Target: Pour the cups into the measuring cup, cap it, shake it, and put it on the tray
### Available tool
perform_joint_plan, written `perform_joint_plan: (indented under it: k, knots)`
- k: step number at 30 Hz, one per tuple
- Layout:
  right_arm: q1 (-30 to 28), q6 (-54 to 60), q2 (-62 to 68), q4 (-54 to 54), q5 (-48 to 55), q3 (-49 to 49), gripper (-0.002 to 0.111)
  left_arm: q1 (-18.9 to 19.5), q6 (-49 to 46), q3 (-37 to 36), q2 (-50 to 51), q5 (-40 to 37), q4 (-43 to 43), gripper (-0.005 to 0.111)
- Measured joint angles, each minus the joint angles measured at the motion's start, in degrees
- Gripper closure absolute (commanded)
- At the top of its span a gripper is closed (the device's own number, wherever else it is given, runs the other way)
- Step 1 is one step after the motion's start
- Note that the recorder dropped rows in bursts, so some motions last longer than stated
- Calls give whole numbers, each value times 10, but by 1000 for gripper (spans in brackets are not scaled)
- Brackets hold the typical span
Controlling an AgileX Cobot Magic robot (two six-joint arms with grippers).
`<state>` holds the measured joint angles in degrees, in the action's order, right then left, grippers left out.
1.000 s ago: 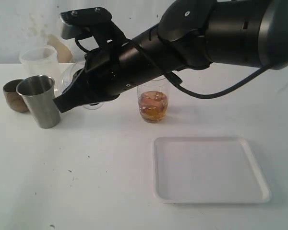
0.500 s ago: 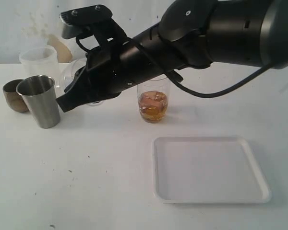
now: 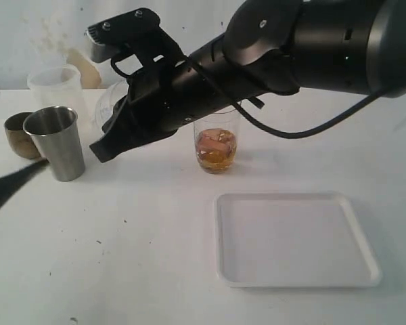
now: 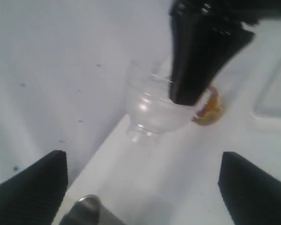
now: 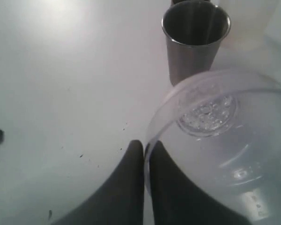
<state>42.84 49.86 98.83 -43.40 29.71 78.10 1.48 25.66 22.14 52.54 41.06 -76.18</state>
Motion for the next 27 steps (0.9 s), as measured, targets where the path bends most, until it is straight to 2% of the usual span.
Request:
perform_joint_plan:
  k: [5, 11, 15, 20, 27]
  knots:
    - [0, -4, 0, -5, 21, 0, 108, -47, -124, 3, 82, -2, -4, 24]
    - [0, -6, 0, -12, 52, 0, 108, -65, -217, 24, 153, -10, 25, 24]
    - [0, -6, 0, -15, 58, 0, 108, -66, -240, 37, 181, 4, 48, 24]
    - [0, -7, 0, -31, 59, 0, 108, -66, -244, 46, 210, 6, 57, 36]
    - [0, -2, 0, -59, 70, 0, 108, -66, -245, 59, 249, 39, 68, 35]
